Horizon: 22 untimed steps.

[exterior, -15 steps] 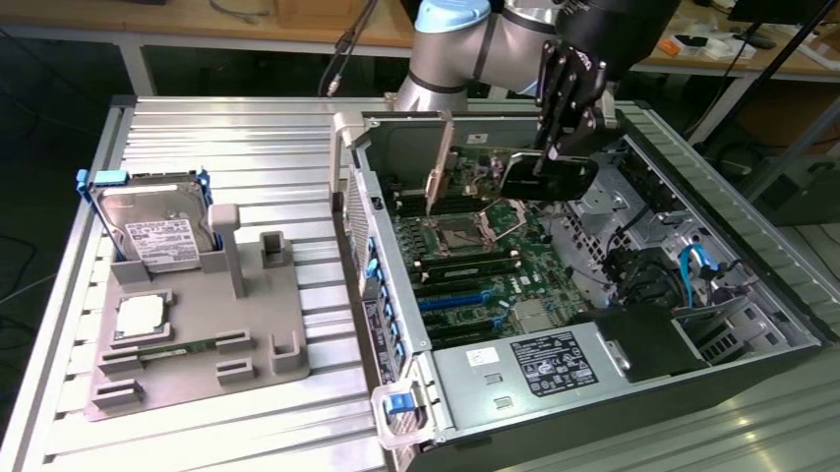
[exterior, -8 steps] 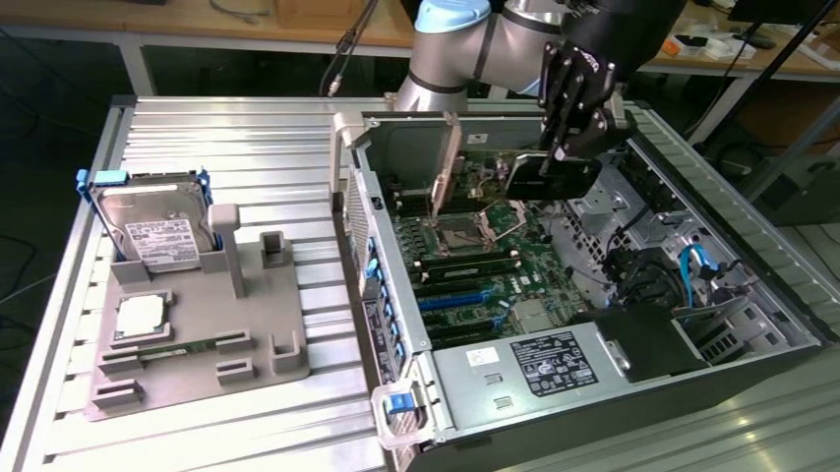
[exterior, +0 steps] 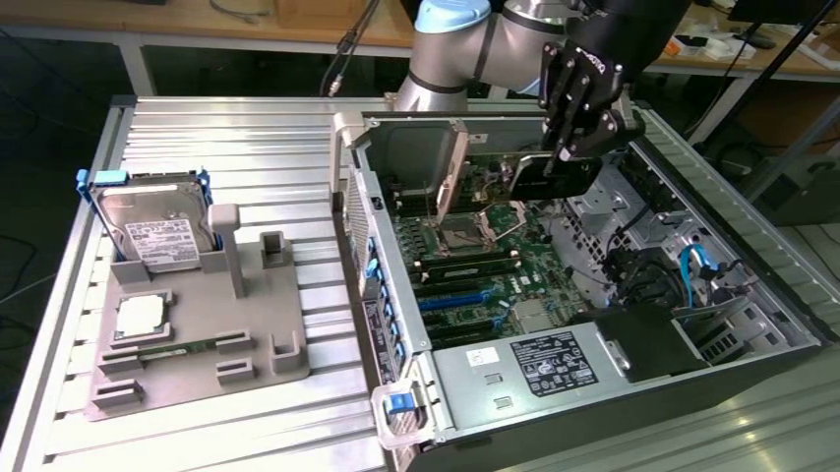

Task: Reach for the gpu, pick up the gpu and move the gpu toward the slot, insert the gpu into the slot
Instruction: 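Insert the gpu into the slot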

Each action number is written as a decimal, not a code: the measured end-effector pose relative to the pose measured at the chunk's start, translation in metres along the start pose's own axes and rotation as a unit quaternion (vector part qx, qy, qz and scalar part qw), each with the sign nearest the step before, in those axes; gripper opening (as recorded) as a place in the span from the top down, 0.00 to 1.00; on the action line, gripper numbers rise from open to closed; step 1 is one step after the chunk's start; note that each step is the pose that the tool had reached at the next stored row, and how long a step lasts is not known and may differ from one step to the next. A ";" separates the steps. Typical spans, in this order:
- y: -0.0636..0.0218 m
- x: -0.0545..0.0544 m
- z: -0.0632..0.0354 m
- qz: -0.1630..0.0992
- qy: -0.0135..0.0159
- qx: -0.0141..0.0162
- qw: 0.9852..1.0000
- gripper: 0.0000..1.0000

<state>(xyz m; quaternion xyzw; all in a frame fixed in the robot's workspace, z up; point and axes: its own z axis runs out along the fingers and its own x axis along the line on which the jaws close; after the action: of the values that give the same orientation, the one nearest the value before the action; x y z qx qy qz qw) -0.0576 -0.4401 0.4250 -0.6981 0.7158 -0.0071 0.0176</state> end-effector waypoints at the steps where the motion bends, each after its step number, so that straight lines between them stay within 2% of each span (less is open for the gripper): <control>1: 0.0000 0.000 0.0000 0.000 0.000 0.000 1.000 0.73; 14: 0.0001 0.000 0.0026 0.000 0.000 0.000 1.000 0.73; 16: 0.0004 0.000 0.0117 0.000 0.000 0.000 1.000 0.73; 19: 0.0010 0.001 0.0309 0.000 0.000 0.000 1.000 0.73; 21: 0.0137 0.003 0.0483 -0.001 0.000 -0.001 1.000 0.73; 22: 0.0141 0.009 0.0614 -0.001 0.000 -0.001 1.000 0.73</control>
<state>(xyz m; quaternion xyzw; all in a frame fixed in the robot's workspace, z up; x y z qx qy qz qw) -0.0697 -0.4478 0.3630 -0.6985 0.7154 -0.0070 0.0169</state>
